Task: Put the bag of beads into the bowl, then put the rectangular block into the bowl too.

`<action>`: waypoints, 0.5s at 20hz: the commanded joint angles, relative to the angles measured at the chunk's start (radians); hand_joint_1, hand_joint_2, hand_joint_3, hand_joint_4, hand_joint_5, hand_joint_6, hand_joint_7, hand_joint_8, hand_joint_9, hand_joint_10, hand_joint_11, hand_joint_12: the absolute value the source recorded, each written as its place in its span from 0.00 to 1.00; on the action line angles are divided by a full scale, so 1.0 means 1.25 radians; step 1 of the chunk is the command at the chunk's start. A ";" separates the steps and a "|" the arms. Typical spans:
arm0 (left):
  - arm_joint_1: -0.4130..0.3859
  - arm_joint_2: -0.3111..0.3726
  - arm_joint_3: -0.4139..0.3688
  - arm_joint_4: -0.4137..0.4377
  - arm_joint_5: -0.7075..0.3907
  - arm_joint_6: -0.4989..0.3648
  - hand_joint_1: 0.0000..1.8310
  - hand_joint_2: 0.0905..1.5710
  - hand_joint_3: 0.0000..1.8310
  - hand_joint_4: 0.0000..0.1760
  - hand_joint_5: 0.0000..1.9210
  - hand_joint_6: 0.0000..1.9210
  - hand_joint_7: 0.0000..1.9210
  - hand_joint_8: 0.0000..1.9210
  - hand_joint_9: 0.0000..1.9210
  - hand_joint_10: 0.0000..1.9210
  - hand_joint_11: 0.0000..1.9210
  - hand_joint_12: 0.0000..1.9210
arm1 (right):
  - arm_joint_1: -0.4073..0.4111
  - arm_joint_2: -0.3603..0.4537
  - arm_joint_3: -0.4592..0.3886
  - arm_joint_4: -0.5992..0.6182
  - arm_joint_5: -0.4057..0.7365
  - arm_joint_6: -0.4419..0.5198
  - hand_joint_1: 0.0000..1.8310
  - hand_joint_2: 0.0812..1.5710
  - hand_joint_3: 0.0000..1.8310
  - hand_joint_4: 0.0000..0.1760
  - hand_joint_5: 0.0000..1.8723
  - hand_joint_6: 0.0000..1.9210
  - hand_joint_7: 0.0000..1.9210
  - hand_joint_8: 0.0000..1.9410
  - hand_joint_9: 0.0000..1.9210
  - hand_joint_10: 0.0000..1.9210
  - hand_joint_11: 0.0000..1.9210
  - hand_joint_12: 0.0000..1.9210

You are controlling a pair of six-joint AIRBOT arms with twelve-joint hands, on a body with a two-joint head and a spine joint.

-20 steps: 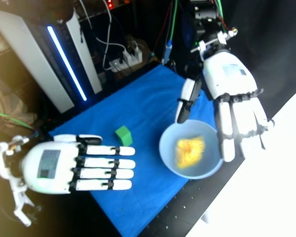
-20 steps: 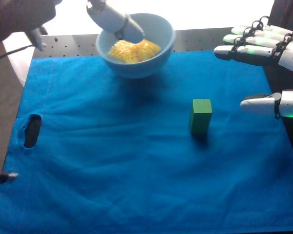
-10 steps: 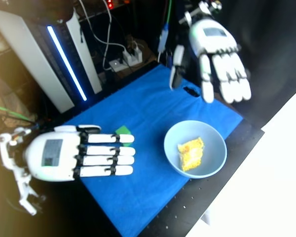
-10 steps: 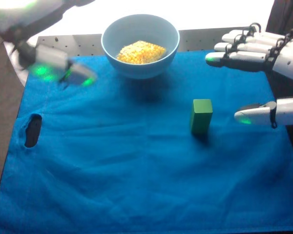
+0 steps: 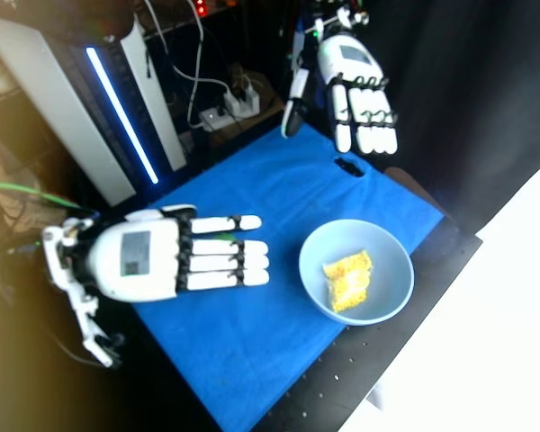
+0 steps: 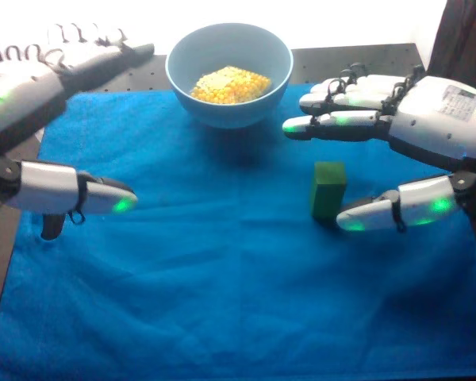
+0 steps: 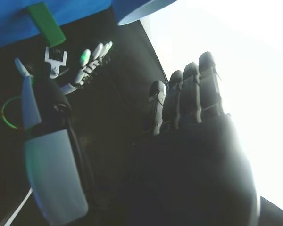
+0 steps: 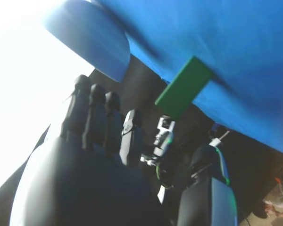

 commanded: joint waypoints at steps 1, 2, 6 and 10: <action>-0.002 -0.003 0.002 -0.006 -0.120 -0.002 0.48 0.54 0.00 0.63 0.02 0.00 0.00 0.00 0.00 0.00 0.00 0.00 | 0.012 -0.011 0.004 0.021 0.068 0.001 0.25 0.63 0.00 0.75 0.17 0.00 0.13 0.00 0.13 0.00 0.06 0.25; 0.002 -0.003 0.002 -0.009 -0.122 -0.002 0.49 0.54 0.00 0.66 0.02 0.00 0.00 0.00 0.00 0.00 0.00 0.00 | 0.014 -0.021 0.012 0.015 0.057 0.001 0.24 0.67 0.00 0.67 0.18 0.00 0.16 0.01 0.18 0.00 0.05 0.34; 0.005 -0.005 0.003 -0.013 -0.120 -0.002 0.49 0.55 0.00 0.63 0.02 0.00 0.01 0.00 0.00 0.00 0.00 0.00 | 0.016 -0.047 0.036 0.011 0.031 0.001 0.35 0.68 0.00 0.08 0.25 0.00 0.30 0.01 0.30 0.01 0.12 0.45; 0.005 -0.008 0.003 -0.013 -0.120 -0.002 0.48 0.54 0.00 0.70 0.02 0.00 0.01 0.00 0.00 0.00 0.00 0.00 | 0.017 -0.055 0.049 0.008 0.015 0.001 0.42 0.68 0.00 0.00 0.41 0.01 0.50 0.02 0.48 0.17 0.26 0.70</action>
